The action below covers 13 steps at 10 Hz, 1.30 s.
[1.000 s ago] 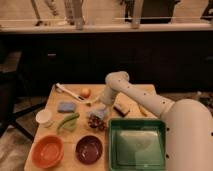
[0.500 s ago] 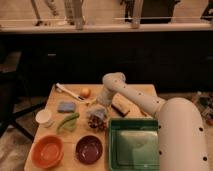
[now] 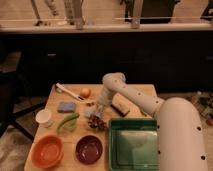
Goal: Place towel in red bowl
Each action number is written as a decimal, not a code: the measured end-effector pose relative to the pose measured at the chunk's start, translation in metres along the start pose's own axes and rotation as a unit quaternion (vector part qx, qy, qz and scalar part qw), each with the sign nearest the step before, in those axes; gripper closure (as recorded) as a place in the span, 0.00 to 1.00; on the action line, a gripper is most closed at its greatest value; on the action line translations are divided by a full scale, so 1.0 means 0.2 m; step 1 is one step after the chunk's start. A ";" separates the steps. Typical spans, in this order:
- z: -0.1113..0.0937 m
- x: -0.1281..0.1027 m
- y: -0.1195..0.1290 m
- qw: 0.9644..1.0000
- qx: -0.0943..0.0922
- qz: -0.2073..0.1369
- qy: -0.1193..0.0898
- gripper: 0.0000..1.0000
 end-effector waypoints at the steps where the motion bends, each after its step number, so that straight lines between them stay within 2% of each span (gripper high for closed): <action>1: 0.00 0.00 0.00 1.000 -0.001 0.000 0.000 0.89; 3: 0.00 0.00 0.01 1.000 -0.002 0.003 0.000 1.00; 6: -0.07 -0.01 -0.01 1.000 0.001 0.000 0.012 1.00; 11: -0.35 -0.05 -0.17 0.997 0.012 -0.038 0.061 1.00; 13: -0.40 -0.06 -0.22 0.996 0.015 -0.050 0.074 1.00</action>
